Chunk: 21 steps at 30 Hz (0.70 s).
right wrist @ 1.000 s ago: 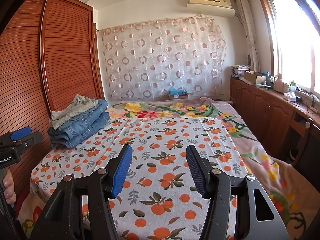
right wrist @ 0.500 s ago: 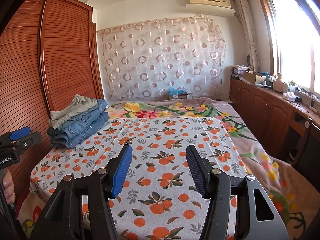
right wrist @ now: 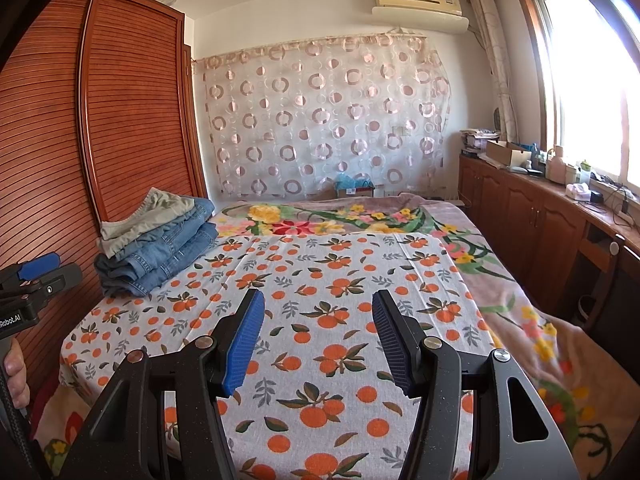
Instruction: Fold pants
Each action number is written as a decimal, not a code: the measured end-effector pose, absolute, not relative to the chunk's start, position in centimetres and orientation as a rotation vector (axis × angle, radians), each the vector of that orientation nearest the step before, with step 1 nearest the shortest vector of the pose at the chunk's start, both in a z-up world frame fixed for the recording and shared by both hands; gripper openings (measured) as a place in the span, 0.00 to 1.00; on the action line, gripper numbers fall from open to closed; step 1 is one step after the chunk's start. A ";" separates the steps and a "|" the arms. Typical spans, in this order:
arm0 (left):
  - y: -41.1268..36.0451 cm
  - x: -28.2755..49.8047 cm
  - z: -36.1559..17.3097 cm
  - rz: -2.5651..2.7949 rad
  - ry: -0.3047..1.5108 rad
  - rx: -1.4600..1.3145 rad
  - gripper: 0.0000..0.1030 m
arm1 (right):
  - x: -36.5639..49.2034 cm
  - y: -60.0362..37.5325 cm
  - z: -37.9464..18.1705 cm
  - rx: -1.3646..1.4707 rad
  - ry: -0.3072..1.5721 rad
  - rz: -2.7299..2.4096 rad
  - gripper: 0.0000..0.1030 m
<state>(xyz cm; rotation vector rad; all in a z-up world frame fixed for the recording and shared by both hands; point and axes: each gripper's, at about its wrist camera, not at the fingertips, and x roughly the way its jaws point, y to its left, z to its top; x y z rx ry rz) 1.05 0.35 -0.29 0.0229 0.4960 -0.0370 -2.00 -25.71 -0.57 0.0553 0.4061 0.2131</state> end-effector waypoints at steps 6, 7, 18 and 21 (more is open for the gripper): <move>0.3 1.0 -0.3 -0.037 0.496 0.023 0.80 | -2.0 -25.7 -0.5 0.055 0.405 0.213 0.56; 0.3 1.0 -0.3 -0.037 0.495 0.023 0.80 | -2.0 -25.7 -0.5 0.055 0.405 0.213 0.56; 0.3 1.0 -0.4 -0.037 0.495 0.023 0.80 | -2.1 -25.8 -0.4 0.055 0.401 0.214 0.56; 0.3 1.0 -0.4 -0.037 0.495 0.024 0.80 | -2.1 -25.8 -0.5 0.056 0.401 0.213 0.56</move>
